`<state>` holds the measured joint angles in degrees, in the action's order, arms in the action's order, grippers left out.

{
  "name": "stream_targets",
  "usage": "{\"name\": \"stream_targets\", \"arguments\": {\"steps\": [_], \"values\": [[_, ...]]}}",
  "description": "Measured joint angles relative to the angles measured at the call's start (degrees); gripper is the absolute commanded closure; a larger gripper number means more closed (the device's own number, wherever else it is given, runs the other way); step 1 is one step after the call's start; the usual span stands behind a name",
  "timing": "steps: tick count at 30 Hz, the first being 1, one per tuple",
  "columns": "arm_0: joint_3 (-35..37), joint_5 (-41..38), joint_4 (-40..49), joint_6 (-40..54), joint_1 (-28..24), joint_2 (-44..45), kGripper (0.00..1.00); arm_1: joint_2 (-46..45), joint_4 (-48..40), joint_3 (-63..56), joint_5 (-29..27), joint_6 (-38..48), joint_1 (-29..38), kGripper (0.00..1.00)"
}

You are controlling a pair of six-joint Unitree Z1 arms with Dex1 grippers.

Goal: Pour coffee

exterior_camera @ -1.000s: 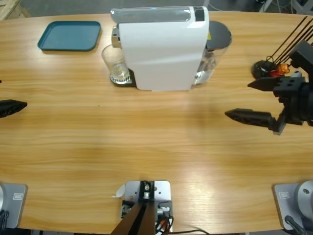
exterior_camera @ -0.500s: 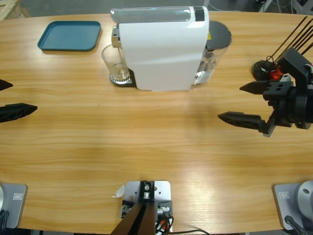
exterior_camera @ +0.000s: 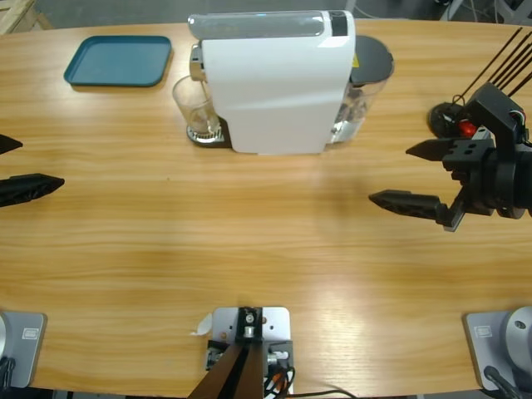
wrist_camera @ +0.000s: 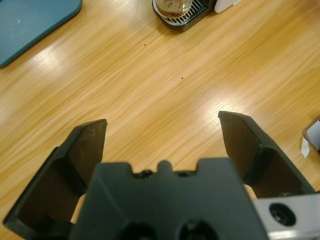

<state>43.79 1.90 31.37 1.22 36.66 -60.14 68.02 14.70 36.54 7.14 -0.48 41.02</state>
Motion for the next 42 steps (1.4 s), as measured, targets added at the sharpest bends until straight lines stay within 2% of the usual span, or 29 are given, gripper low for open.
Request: {"name": "stream_targets", "arguments": {"steps": [38,42], "values": [[0.0,0.0,0.0,-0.1,0.0,0.0,0.032,0.4,-0.1,0.0,-0.5,0.2,0.0,0.033],[0.0,0.0,0.0,-0.1,0.0,0.0,0.004,0.4,-0.1,0.0,-0.5,0.3,0.0,0.035]]}}
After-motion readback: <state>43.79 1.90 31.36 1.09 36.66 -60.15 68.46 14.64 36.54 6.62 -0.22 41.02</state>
